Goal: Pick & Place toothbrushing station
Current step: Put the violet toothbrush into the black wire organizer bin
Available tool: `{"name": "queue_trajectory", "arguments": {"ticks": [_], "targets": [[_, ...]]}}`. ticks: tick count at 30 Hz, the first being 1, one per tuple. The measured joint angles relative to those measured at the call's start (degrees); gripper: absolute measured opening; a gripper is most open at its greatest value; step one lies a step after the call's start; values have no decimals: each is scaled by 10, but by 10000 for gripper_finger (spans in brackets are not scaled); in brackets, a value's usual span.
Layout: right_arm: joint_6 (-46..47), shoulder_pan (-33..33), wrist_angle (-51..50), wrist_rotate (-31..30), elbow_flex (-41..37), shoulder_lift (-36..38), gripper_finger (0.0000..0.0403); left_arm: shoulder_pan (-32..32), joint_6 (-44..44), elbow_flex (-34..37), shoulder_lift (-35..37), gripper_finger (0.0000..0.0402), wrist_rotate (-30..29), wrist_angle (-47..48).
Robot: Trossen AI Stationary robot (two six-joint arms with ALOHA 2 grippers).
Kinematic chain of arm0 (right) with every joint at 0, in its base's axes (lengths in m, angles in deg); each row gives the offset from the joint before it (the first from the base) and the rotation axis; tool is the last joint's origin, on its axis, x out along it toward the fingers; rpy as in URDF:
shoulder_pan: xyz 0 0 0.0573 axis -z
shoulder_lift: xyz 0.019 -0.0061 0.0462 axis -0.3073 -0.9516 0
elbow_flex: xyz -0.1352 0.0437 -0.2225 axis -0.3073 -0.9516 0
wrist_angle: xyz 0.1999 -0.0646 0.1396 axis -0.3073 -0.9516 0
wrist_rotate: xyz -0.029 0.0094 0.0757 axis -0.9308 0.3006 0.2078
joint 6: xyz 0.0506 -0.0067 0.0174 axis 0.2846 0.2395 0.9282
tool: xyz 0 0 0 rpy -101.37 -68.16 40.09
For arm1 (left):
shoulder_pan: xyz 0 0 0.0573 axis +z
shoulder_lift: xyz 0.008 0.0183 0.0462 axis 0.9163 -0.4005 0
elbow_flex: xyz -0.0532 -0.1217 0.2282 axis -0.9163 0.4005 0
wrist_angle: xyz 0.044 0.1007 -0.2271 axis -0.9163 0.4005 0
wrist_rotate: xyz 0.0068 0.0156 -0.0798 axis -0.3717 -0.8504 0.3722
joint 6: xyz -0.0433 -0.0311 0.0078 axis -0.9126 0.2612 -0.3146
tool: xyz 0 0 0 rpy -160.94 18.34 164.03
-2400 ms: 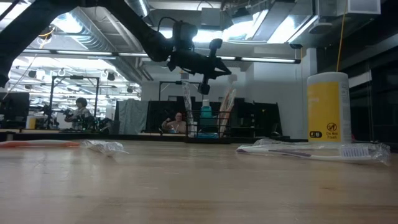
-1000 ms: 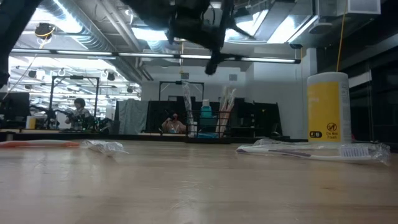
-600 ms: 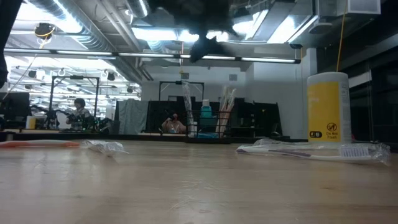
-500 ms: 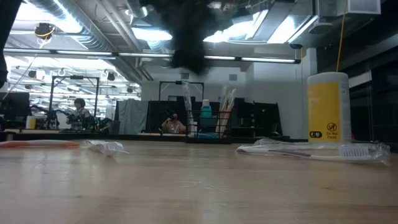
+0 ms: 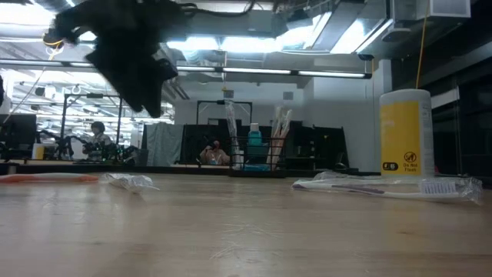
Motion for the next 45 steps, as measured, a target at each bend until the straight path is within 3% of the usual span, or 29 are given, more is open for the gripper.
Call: {"name": "queue_trajectory", "arguments": {"ticks": [4,17,26,38,42,45], "targets": [[6,1,0,2,0,0,242,-14,96,40,5,193,16,-48],[38,14,0,5,0,-11,242,-44,196,47,-68,189,98,-115],[56,15,0,4,0,-23,242,-76,209,45,-112,189,110,-198],[86,15,0,8,0,-30,242,-56,219,45,-167,188,71,-232],[92,15,0,17,0,-30,242,-47,213,44,-179,169,74,-230],[92,15,1,18,0,-30,242,-44,200,43,-181,133,76,-230]]}}
